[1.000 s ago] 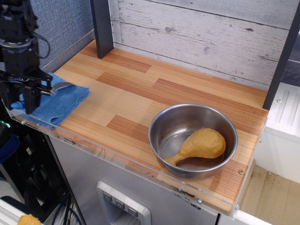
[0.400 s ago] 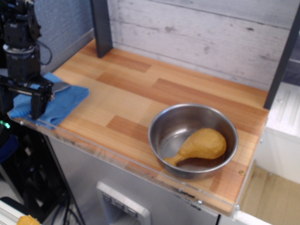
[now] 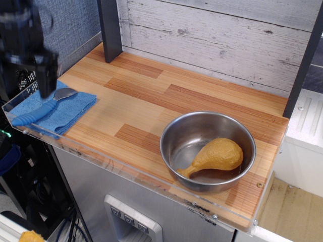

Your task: Put the spoon on top of a napkin.

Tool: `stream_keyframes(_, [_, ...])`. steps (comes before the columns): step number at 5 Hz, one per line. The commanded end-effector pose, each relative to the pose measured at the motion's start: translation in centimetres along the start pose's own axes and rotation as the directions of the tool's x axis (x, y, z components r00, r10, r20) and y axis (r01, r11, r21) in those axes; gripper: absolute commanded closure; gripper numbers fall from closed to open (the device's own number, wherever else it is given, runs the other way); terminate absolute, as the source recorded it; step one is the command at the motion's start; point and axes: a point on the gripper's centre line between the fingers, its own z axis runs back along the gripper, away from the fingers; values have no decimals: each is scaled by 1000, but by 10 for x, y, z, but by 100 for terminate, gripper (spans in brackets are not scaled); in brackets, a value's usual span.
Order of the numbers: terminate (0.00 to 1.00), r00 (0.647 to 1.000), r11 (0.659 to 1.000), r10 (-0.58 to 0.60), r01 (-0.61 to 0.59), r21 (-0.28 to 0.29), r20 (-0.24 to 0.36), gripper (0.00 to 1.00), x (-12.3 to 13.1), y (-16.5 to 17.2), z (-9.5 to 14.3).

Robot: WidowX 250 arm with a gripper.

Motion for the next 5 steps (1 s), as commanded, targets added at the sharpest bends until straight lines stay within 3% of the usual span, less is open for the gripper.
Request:
stream_keyframes(1, [0, 981, 988, -154, 155, 1, 120, 0, 11, -47, 55])
stream_keyframes(2, [0, 961, 966, -258, 257, 20, 105, 0, 24, -80, 55])
stream_keyframes(3, [0, 945, 942, -327, 324, 92, 24, 0, 21, -77, 44])
stream_keyframes(4, [0, 945, 942, -327, 324, 92, 24, 0, 21, -77, 44])
stream_keyframes(5, [100, 945, 942, -327, 324, 92, 24, 0, 21, -77, 44])
